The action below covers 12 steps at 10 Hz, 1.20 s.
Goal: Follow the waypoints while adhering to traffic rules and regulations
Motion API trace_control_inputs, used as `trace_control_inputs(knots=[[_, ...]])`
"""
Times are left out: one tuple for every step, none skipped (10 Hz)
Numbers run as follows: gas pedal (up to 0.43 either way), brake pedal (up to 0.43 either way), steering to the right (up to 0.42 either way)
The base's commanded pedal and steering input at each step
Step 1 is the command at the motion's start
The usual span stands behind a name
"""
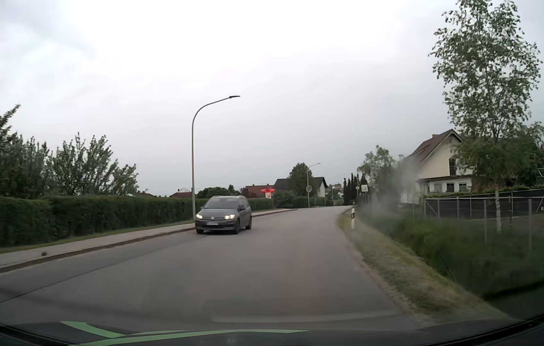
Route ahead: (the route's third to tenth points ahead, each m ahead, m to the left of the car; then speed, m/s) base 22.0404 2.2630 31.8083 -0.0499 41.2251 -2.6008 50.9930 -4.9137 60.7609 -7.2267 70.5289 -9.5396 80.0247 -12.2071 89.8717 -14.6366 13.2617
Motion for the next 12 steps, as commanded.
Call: trace_control_inputs(knots=[[0.028, 0.0, 0.034], [0.028, 0.0, 0.034], [0.028, 0.0, 0.033], [0.028, 0.0, 0.033], [0.039, 0.0, 0.032], [0.039, 0.0, 0.032], [0.039, 0.0, 0.031], [0.039, 0.0, 0.03], [0.039, 0.0, 0.029], [0.047, 0.0, 0.028], [0.047, 0.0, 0.026], [0.047, 0.0, 0.026]])
